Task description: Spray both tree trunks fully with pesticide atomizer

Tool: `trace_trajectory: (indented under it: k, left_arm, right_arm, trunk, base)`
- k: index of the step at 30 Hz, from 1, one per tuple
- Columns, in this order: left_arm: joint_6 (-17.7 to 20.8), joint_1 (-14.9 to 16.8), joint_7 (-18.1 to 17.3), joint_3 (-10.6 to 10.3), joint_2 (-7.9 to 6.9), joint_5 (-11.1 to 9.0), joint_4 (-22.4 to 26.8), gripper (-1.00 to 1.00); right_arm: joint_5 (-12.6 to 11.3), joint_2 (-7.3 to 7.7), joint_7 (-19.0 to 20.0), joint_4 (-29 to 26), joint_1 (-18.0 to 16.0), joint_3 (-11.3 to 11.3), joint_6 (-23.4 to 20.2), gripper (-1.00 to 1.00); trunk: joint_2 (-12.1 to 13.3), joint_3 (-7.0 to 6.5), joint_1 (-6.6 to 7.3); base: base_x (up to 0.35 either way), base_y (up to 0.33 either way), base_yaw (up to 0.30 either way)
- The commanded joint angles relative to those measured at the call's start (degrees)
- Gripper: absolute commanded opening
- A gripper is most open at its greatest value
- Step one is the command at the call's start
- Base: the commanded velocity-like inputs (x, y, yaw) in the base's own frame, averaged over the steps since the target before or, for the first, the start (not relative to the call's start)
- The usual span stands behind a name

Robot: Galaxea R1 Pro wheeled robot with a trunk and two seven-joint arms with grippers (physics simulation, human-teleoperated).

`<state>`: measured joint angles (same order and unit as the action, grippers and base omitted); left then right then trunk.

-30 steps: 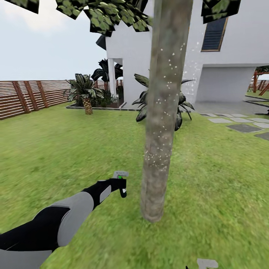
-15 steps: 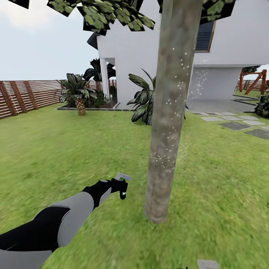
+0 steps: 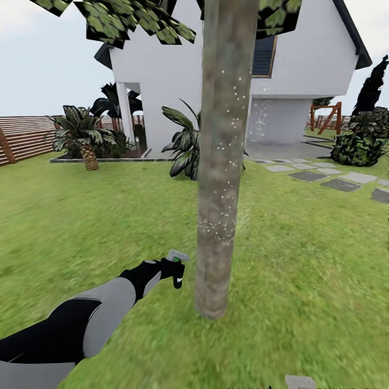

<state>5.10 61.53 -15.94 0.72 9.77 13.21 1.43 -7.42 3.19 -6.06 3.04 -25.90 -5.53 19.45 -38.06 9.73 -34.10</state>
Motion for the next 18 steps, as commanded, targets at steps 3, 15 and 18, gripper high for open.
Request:
trace_trajectory:
  k: [3,15,18]
  left_arm:
    - [0.4,0.0,-0.2,0.2,-0.01,0.2,0.1,-1.00]
    - [0.4,0.0,-0.2,0.2,-0.01,0.2,0.1,-1.00]
    - [0.4,0.0,-0.2,0.2,-0.01,0.2,0.1,-1.00]
  right_arm:
    - [-0.6,-0.02,0.0,0.2,-0.1,-0.5,0.4,1.00]
    - [-0.6,-0.02,0.0,0.2,-0.1,-0.5,0.4,1.00]
    - [-0.6,-0.02,0.0,0.3,-0.1,-0.5,0.4,1.00]
  trunk:
    - [-0.1,0.26,-0.01]
    - [-0.1,1.26,-0.01]
    - [-0.1,1.48,-0.01]
  base:
    - [0.000,0.324,-0.111]
    - [0.000,0.343,-0.143]
    - [0.000,0.350,-0.119]
